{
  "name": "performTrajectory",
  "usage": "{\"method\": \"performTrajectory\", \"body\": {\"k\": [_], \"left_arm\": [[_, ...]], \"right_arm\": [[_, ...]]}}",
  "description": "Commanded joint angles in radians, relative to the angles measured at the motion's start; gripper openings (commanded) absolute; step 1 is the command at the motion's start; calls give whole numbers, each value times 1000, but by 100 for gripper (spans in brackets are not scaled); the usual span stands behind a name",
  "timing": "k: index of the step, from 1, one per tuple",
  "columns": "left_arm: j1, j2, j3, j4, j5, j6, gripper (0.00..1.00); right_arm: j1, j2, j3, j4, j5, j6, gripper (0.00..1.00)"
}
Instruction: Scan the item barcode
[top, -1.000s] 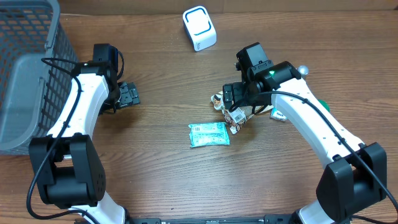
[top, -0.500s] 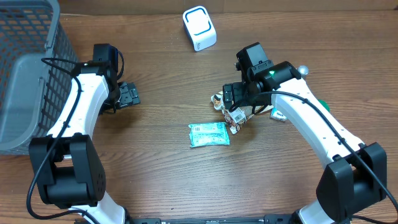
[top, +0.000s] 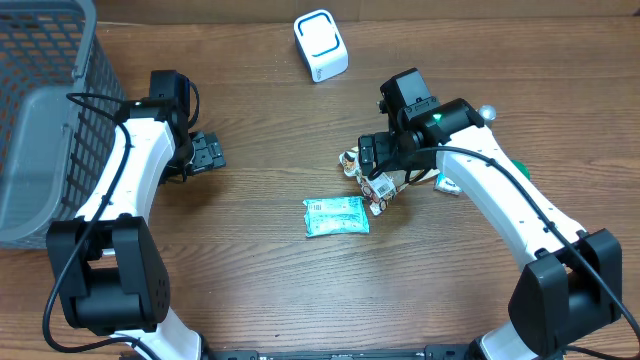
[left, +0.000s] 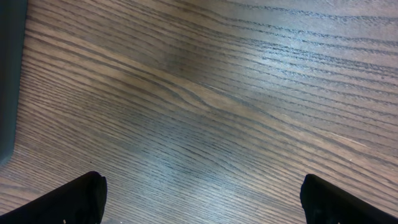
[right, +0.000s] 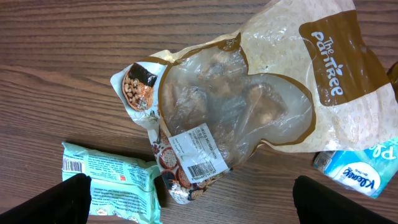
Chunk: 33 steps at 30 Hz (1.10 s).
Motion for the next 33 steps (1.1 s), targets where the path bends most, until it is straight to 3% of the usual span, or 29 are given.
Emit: {"method": "performTrajectory", "body": {"k": [1,18,33], "left_arm": [[-2,-28,-2,-2,-6,15,100],[-5,-79,-2,-3,-6,15,100],[-10,-655,-2,-3,-6,15,99]], "right_arm": [[-2,2,-5,3,2,5,100],[-2,2,-5,3,2,5,100],[-2,2,-5,3,2,5,100]]}}
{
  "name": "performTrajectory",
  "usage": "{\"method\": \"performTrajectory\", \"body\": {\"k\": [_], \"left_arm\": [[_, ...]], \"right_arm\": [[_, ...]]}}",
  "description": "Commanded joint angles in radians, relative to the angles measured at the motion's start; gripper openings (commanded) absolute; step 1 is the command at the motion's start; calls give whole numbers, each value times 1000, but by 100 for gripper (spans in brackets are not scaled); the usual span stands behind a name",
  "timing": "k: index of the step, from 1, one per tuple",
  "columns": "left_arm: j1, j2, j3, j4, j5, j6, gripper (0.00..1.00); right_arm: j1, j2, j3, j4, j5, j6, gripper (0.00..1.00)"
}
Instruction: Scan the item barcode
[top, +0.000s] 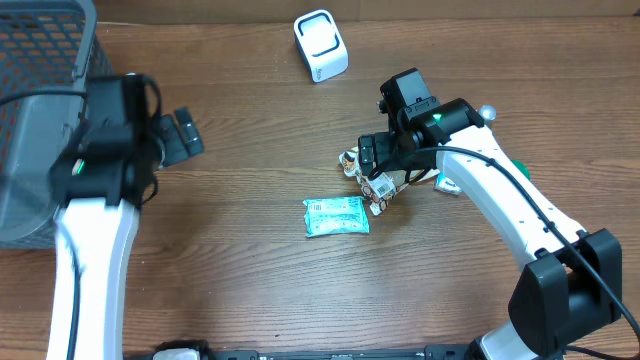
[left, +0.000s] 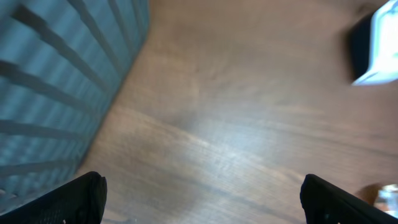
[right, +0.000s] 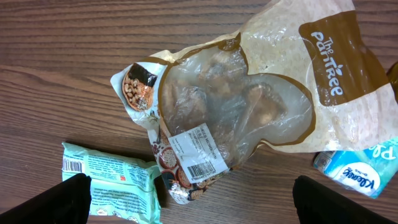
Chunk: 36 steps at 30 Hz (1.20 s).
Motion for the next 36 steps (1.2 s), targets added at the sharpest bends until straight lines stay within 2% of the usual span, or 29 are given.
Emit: {"method": "performTrajectory", "body": {"k": [1,6,13,21,28,31,33,36], "left_arm": [[-8,-141,-2,-3,-6,15,100],[-8,-279,-2,-4,-6,15,99],[-8,-317,-2,-27,-6,15,100],[-8,-283,-2,-291,-6,15,99],[-8,-321,-2,-521,-6,15,100],[-8,-321,-3,-582,-6,15,100],[-8,-326,-3,-537,-6,15,100],[-8,-327,-2,-285,-6,15,99]], "right_arm": [[-2,2,-5,2,2,4,100],[-2,2,-5,2,2,4,100],[-2,2,-5,2,2,4,100],[-2,2,-5,2,2,4,100],[-2,2,-5,2,2,4,100],[-2,2,-5,2,2,4,100],[-2,2,-5,2,2,4,100],[-2,2,-5,2,2,4,100]]}}
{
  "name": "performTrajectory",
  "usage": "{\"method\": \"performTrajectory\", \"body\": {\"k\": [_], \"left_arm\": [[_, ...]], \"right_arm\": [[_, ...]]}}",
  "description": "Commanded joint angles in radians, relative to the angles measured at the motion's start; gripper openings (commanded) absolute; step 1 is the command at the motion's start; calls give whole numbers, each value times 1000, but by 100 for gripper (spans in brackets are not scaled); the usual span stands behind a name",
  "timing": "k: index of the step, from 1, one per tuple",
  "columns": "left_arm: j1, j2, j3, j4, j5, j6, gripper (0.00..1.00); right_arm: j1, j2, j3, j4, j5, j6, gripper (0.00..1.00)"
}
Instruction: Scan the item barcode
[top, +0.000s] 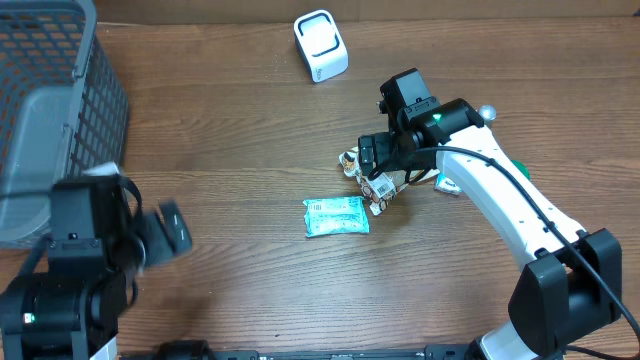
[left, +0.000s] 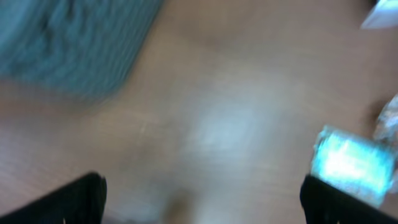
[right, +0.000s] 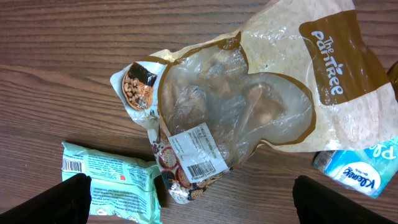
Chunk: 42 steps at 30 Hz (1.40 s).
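Note:
A white scanner stands at the back of the table. A clear-and-brown snack bag with a barcode label lies in the middle, and a green packet lies just in front of it. My right gripper hangs open above the bag with nothing held. My left gripper is at the front left, open and empty. Its wrist view is blurred, showing the green packet at the right.
A grey wire basket fills the far left. A blue tissue pack lies right of the snack bag, under my right arm. The green packet also carries a small barcode.
My left arm has moved from beside the basket at the upper left to the front left of the table. Its view now shows the green packet. The right arm has not moved.
My left gripper was first open low over bare wood right of the basket. Then it was near the basket, its view showing the basket and the scanner. Now it is at the front left. My right gripper stayed open above the snack bag throughout.

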Motion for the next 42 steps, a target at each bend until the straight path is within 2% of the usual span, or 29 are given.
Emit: {"method": "performTrajectory", "body": {"k": [1,4,7,13,18,25,34,42], "left_arm": [[-8,-2,1,316,-6,15,100],[-8,-2,2,698,-5,15,99],[-8,-5,1,1015,-6,15,100],[-8,-56,-24,1497,-6,15,100],[-8,-116,-183,1908,-6,15,100],[-8,-268,-493,2018,-6,15,100],[-8,-515,-852,2011,-6,15,100],[-8,-687,-1057,2052,-6,15,99]], "right_arm": [[-2,2,-4,3,2,5,100],[-2,2,-4,3,2,5,100],[-2,2,-4,3,2,5,100],[-2,2,-4,3,2,5,100],[-2,2,-4,3,2,5,100],[-2,2,-4,3,2,5,100],[-2,2,-4,3,2,4,100],[-2,2,-4,3,2,5,100]]}}
